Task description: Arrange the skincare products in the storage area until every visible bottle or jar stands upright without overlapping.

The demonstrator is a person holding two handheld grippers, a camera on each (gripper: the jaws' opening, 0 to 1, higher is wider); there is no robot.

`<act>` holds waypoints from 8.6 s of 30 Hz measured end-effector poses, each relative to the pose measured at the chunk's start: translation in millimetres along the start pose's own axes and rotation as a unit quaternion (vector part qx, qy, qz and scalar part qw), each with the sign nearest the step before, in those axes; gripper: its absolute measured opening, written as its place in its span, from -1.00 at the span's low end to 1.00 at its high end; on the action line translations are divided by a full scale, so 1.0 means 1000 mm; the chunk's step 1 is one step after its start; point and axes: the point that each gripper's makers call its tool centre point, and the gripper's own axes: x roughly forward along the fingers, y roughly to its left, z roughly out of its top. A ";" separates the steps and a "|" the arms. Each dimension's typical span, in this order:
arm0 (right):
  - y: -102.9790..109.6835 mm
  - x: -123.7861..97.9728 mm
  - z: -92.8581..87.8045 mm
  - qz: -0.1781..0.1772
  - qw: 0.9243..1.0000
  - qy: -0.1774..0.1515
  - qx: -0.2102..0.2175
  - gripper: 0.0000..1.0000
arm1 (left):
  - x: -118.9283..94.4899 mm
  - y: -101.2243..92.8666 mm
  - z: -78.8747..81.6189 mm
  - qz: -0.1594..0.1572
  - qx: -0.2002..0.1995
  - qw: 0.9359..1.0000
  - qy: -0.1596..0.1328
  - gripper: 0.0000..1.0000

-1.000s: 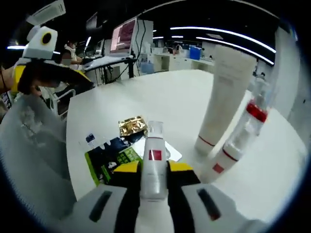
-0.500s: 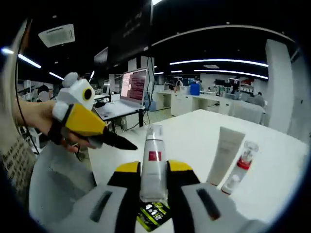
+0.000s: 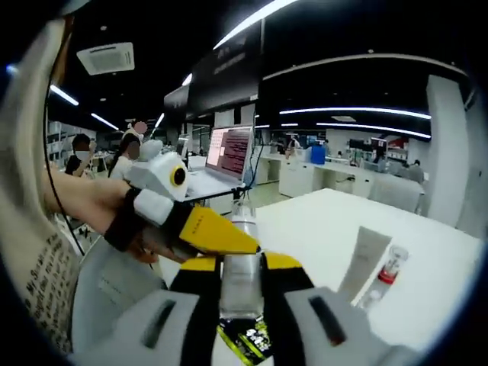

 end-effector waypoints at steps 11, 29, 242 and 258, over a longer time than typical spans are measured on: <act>0.021 -0.007 -0.007 0.081 0.996 0.030 0.039 -0.22 | -0.003 0.000 0.000 -0.001 0.017 0.999 0.032 -0.55; -0.009 -0.023 0.043 0.123 0.957 -0.094 0.244 -0.34 | -0.001 -0.050 -0.033 -0.120 0.261 0.937 0.197 -0.58; -0.118 -0.090 -0.107 -0.203 0.960 0.061 0.182 0.28 | 0.059 0.122 -0.058 0.041 0.340 0.904 0.258 0.39; -0.097 -0.099 -0.097 -0.180 0.967 0.055 0.170 0.50 | -0.023 0.114 -0.051 0.159 0.266 0.929 0.200 0.90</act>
